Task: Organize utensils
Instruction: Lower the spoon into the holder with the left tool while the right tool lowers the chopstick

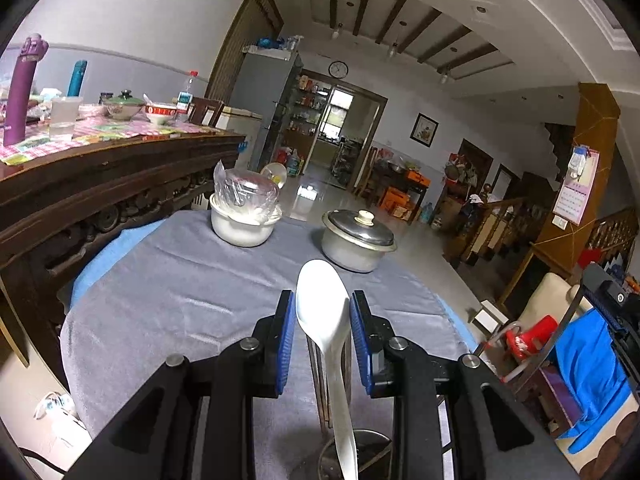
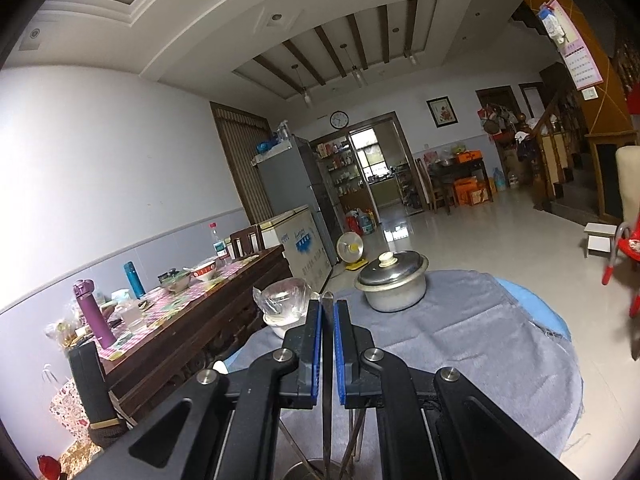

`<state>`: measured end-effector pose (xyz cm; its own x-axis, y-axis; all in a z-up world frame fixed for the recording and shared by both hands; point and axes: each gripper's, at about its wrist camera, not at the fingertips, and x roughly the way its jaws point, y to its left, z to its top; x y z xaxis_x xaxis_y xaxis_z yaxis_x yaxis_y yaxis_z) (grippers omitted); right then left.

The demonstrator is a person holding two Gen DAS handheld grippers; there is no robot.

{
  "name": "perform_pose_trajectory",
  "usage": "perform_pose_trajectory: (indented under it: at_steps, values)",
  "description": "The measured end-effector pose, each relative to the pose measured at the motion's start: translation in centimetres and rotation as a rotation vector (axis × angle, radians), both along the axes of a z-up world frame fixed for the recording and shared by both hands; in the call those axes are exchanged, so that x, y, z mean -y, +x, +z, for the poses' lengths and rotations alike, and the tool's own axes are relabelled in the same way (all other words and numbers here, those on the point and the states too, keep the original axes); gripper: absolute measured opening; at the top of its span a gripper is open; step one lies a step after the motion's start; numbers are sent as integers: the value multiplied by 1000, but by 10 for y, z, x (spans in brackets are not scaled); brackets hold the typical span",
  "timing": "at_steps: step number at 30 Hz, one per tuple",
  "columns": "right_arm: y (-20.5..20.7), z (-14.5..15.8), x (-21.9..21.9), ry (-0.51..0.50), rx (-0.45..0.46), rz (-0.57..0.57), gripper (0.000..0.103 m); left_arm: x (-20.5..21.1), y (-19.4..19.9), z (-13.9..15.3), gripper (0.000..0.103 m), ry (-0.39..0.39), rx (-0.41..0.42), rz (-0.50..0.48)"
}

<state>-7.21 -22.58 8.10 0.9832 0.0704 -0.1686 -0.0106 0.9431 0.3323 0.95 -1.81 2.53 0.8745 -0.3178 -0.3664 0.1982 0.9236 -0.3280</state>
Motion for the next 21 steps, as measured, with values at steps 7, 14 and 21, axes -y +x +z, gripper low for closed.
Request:
perform_pose_trajectory:
  at_steps: [7,14,21]
  values:
    - [3,-10,6,24,-31,8,7,13,-8,0,29,41,22,-5]
    - [4,-17,6,24,-52,9,7,17,-10,-7,29,22,12,-21]
    - [7,-26,9,37,-85,16,7,9,-8,-18,29,-79,29,-29]
